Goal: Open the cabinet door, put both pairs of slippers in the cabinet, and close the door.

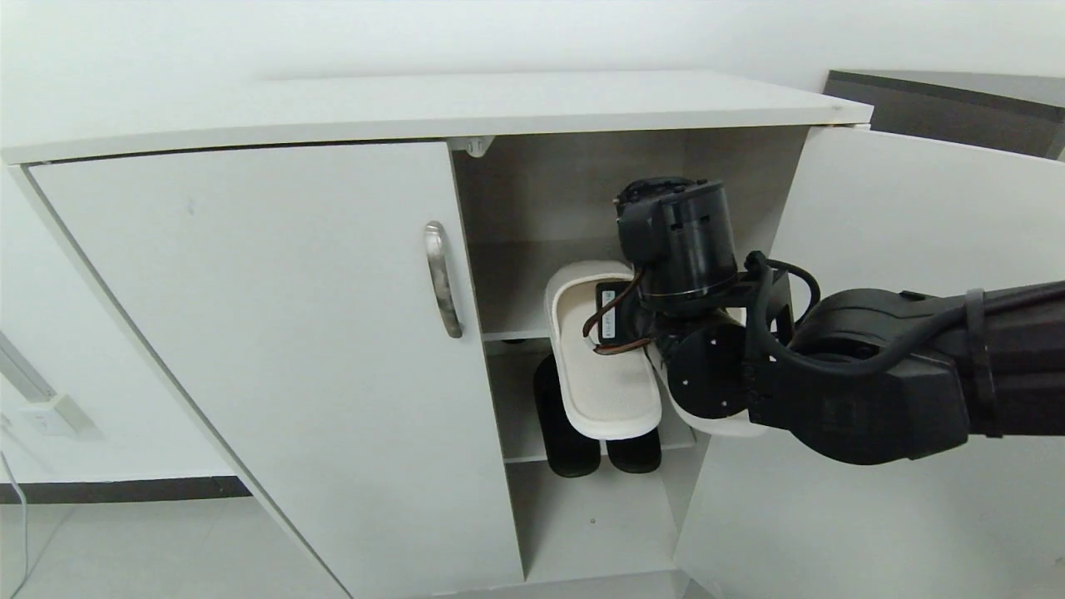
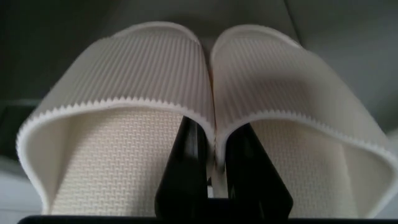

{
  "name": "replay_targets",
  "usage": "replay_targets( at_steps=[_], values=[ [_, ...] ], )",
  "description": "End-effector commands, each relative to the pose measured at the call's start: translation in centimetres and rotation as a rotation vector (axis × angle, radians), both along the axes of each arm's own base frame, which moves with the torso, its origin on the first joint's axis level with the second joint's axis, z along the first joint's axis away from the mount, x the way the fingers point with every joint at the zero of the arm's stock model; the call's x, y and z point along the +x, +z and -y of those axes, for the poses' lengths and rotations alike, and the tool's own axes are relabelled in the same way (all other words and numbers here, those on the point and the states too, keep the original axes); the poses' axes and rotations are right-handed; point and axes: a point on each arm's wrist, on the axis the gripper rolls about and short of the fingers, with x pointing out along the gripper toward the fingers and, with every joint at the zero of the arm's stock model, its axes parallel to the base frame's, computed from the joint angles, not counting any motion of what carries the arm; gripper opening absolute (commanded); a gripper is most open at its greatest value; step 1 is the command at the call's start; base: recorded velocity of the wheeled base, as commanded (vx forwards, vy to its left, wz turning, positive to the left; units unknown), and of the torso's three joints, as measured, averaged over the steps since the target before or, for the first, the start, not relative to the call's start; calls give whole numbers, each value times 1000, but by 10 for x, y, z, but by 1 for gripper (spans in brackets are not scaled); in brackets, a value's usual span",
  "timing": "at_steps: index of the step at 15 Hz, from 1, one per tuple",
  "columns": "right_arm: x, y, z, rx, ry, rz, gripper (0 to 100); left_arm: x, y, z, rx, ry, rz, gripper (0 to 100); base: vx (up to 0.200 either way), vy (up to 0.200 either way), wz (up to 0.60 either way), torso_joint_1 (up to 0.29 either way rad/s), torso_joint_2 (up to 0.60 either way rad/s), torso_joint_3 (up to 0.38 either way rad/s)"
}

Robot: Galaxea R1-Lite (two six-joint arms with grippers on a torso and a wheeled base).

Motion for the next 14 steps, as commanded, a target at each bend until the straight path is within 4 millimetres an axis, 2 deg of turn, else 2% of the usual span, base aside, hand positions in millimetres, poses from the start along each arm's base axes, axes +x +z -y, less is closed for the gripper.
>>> replay_targets(
  at_steps=[1, 4, 10, 14],
  values=[
    [10, -10, -3, -16, -7, -13, 0, 0, 0, 0, 0, 1, 0, 0, 0, 0, 0, 0, 0, 0],
    [20, -12, -7, -8, -7, -9, 0, 0, 0, 0, 0, 1, 0, 0, 0, 0, 0, 0, 0, 0],
    [62, -20, -16, -16, -28, 7, 0, 0, 0, 0, 0, 1, 0, 0, 0, 0, 0, 0, 0, 0],
    [77, -8, -13, -26, -14, 42, 0, 0, 0, 0, -1, 1, 0, 0, 0, 0, 0, 0, 0, 0]
  ],
)
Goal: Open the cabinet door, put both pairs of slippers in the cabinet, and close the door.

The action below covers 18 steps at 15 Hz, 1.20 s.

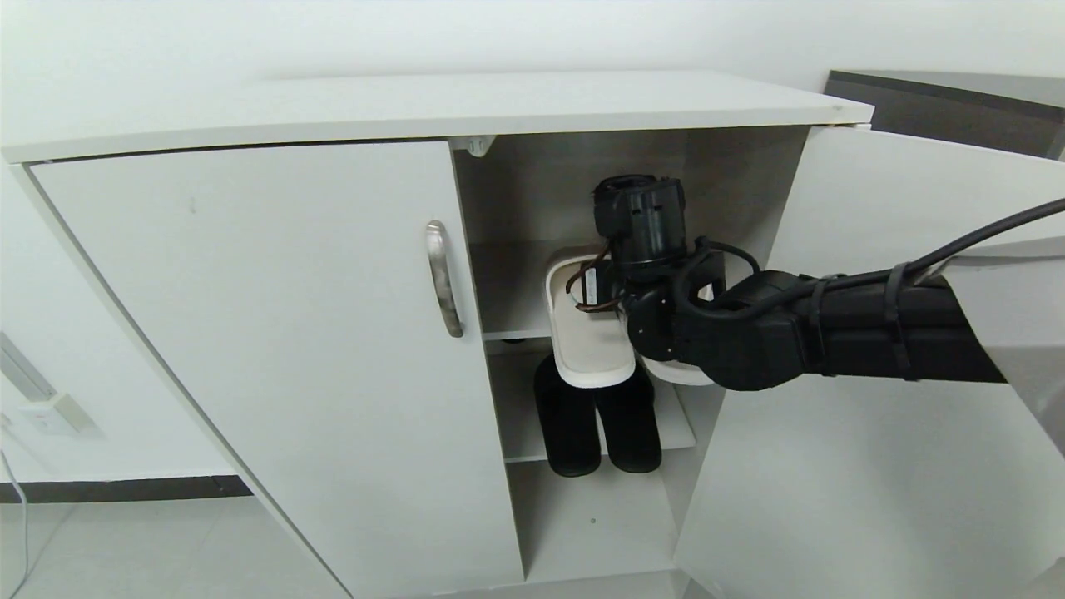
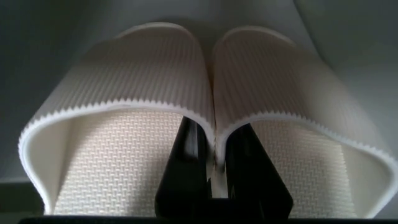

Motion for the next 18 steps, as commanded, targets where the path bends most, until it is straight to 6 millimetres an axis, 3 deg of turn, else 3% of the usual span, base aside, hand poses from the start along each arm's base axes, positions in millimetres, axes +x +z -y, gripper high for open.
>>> replay_targets(
  at_steps=[1, 6, 18],
  values=[
    [9, 6, 2, 1, -2, 22, 0, 0, 0, 0, -1, 1, 0, 0, 0, 0, 0, 0, 0, 0],
    [20, 14, 2, 0, -9, 22, 0, 0, 0, 0, -1, 1, 0, 0, 0, 0, 0, 0, 0, 0],
    [26, 2, -3, -4, 10, 0, 0, 0, 0, 0, -2, 1, 0, 0, 0, 0, 0, 0, 0, 0]
  ],
)
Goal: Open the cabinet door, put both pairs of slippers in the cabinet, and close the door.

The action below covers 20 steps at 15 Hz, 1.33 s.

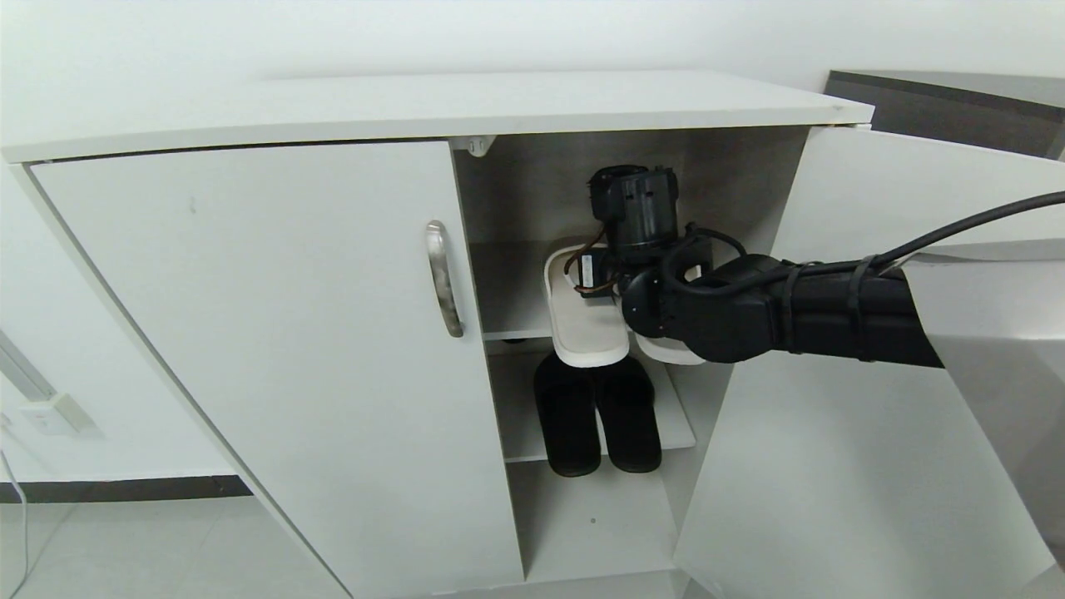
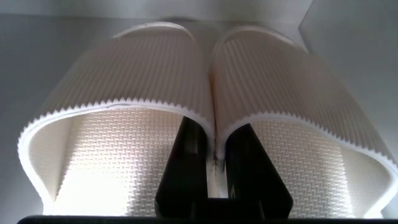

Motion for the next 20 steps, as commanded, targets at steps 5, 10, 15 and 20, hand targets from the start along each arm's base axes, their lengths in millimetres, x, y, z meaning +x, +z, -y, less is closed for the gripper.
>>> replay_targets(
  at_steps=[5, 10, 15, 20],
  values=[
    [-17, -5, 3, -34, 17, -36, 100, 0, 0, 0, -1, 1, 0, 0, 0, 0, 0, 0, 0, 0],
    [-84, 18, 16, -3, 87, -42, 100, 0, 0, 0, 1, 1, 0, 0, 0, 0, 0, 0, 0, 0],
    [-154, 6, 43, 18, 207, -25, 100, 0, 0, 0, 2, -1, 0, 0, 0, 0, 0, 0, 0, 0],
    [-165, -48, 50, 25, 272, -34, 0, 0, 0, 0, 2, -2, 0, 0, 0, 0, 0, 0, 0, 0]
  ],
)
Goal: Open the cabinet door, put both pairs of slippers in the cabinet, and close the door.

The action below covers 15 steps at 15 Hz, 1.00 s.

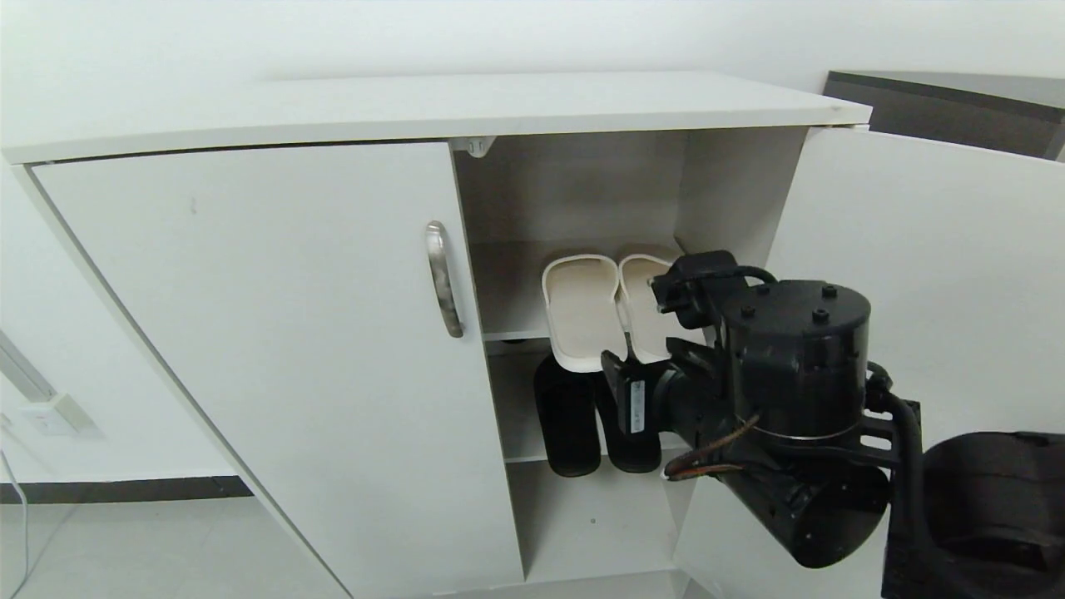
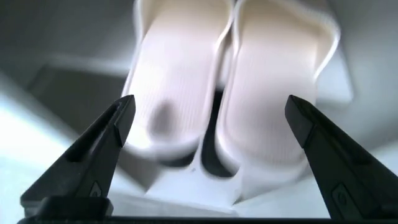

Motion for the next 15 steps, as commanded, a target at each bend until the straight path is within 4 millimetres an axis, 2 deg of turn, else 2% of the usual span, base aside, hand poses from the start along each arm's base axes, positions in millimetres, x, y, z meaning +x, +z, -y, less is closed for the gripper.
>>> replay_targets(
  at_steps=[1, 5, 13, 15],
  values=[
    [-5, -20, 4, -30, 22, -24, 0, 0, 0, 0, -1, 0, 0, 0, 0, 0, 0, 0, 0, 0],
    [0, -43, -3, -35, 16, -25, 0, 0, 0, 0, -1, 2, 0, 0, 0, 0, 0, 0, 0, 0],
    [-5, -54, -4, -63, 32, -43, 0, 0, 0, 0, 1, 0, 0, 0, 0, 0, 0, 0, 0, 0],
    [-5, -54, -5, -62, 32, -41, 0, 0, 0, 0, -1, 0, 0, 0, -200, 0, 0, 10, -2, 0]
  ],
)
